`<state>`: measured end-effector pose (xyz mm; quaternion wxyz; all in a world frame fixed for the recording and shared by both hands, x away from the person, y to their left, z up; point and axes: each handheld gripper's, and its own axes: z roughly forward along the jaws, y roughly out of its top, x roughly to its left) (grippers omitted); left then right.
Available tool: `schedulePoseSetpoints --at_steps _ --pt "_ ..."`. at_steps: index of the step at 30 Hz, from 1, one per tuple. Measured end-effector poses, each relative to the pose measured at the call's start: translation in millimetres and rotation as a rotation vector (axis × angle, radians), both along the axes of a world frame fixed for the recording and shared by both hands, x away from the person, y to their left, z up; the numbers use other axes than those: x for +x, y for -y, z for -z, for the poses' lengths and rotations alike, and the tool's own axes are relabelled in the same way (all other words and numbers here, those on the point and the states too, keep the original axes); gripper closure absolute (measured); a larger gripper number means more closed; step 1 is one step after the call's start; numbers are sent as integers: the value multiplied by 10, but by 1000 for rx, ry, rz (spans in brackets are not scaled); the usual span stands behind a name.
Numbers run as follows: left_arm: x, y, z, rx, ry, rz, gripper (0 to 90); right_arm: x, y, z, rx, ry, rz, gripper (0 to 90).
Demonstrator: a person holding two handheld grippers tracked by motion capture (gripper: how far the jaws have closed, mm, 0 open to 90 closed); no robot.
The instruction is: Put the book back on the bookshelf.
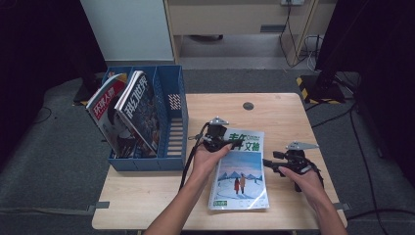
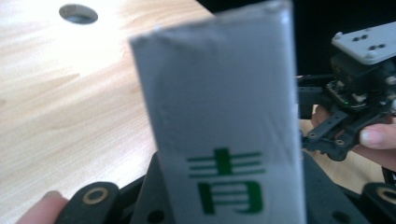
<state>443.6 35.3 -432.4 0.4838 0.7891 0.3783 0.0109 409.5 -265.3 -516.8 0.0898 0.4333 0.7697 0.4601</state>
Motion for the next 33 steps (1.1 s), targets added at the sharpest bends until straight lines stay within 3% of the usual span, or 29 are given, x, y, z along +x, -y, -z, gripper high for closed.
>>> schedulePoseSetpoints --at_steps 5,9,12,19,28,33 --pt "-43 -19 -163 -20 63 17 726 12 27 31 -56 20 32 330" --pt "-53 -21 -254 -36 86 35 732 14 24 81 -105 10 52 346" --pt "-35 -28 -296 -47 74 34 734 15 5 98 -129 16 48 352" --pt "-16 -84 -329 -127 55 51 734 13 -16 111 -149 12 36 360" --pt "-44 -126 -478 -193 87 63 735 11 -36 122 -161 11 39 362" --pt "-47 -140 -601 -202 109 58 735 8 -48 128 -173 14 34 364"
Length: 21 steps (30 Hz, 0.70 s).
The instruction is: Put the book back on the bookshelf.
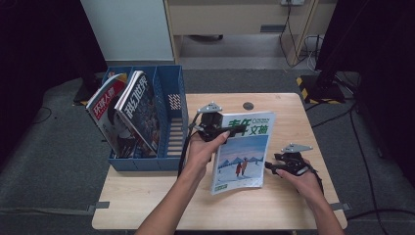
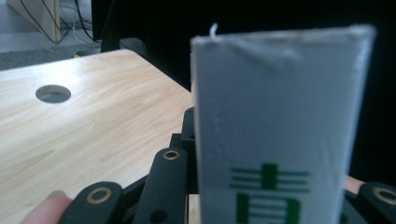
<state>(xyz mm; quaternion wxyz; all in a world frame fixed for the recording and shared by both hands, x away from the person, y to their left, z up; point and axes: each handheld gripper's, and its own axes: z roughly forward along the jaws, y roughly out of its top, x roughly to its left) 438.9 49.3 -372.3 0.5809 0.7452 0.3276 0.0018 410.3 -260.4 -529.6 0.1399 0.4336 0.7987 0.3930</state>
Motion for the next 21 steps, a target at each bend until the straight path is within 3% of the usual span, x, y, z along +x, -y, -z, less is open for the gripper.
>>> schedulePoseSetpoints --at_steps 13,21 --pt "44 -124 -104 -14 10 -45 735 -1 -15 21 -18 -7 7 364" --pt "12 -192 -167 -9 37 -67 734 0 -26 40 -33 1 13 362"
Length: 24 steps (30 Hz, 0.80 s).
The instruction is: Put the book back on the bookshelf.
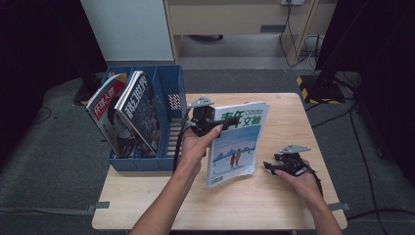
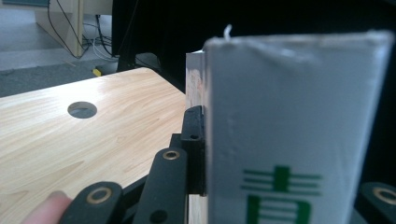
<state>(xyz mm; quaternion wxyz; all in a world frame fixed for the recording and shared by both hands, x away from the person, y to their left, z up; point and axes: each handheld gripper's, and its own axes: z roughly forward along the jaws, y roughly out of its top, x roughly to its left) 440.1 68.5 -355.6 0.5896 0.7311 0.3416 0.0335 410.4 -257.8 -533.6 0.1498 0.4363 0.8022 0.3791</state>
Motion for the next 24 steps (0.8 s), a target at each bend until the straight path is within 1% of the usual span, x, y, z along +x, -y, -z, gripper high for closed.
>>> schedulePoseSetpoints --at_steps 2,4,5,8,12,24 --pt "-4 -18 -10 1 3 -5 734 0 -12 7 -10 10 7 351" --pt "-4 -48 -18 -2 4 -11 734 3 -25 18 -30 27 10 331" --pt "-4 -59 -21 -2 5 -13 734 4 -35 25 -48 38 12 317" --pt "-7 -95 -33 -6 8 -19 734 9 -55 38 -65 49 25 279" --pt "-18 -146 -68 -20 13 -32 734 23 -60 41 -69 44 53 229" --pt "-48 -324 -195 -54 33 -63 734 24 -60 42 -70 42 57 224"
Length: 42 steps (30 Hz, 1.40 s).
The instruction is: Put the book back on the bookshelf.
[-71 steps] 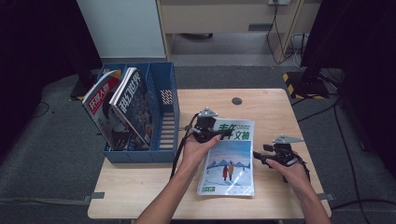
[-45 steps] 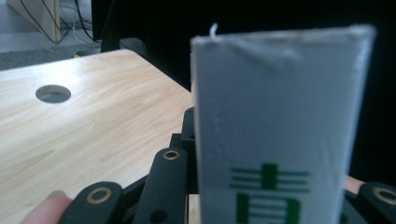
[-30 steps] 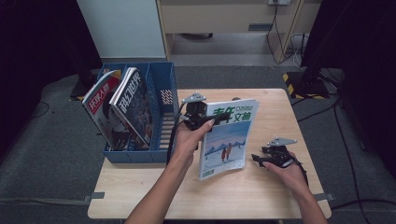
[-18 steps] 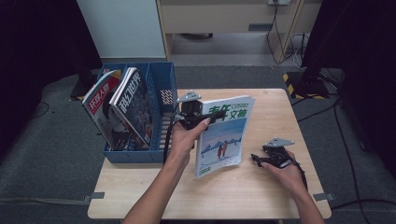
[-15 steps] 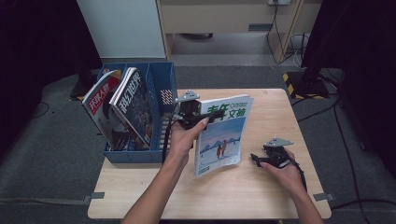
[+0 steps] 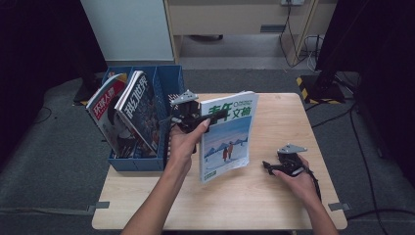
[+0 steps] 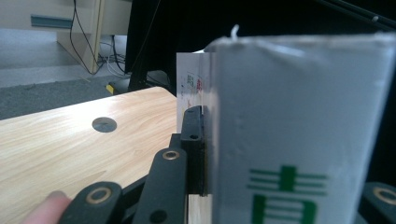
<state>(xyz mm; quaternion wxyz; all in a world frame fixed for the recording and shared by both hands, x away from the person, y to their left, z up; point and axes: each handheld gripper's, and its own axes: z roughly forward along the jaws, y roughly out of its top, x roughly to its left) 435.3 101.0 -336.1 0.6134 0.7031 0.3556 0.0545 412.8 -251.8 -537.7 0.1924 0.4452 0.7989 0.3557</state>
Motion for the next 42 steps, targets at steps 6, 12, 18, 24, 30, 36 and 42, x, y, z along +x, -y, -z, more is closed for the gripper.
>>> schedulePoseSetpoints --at_steps 6,12,18,24,30,36,42 --pt "-21 -72 -35 7 13 -20 734 0 0 0 0 0 0 224" --pt "-38 -121 -63 2 23 -35 734 0 0 0 0 0 0 224" --pt "-63 -171 -95 -4 36 -43 734 0 0 0 0 0 1 223" --pt "-74 -237 -123 -27 33 -57 734 1 1 0 -1 1 0 222" --pt "-81 -288 -149 -24 34 -64 734 1 1 0 -1 0 0 222" --pt "-92 -363 -183 -30 32 -77 734 0 0 0 0 -1 1 221" --pt "-119 -455 -236 -28 38 -94 734 1 0 1 -2 0 1 220"
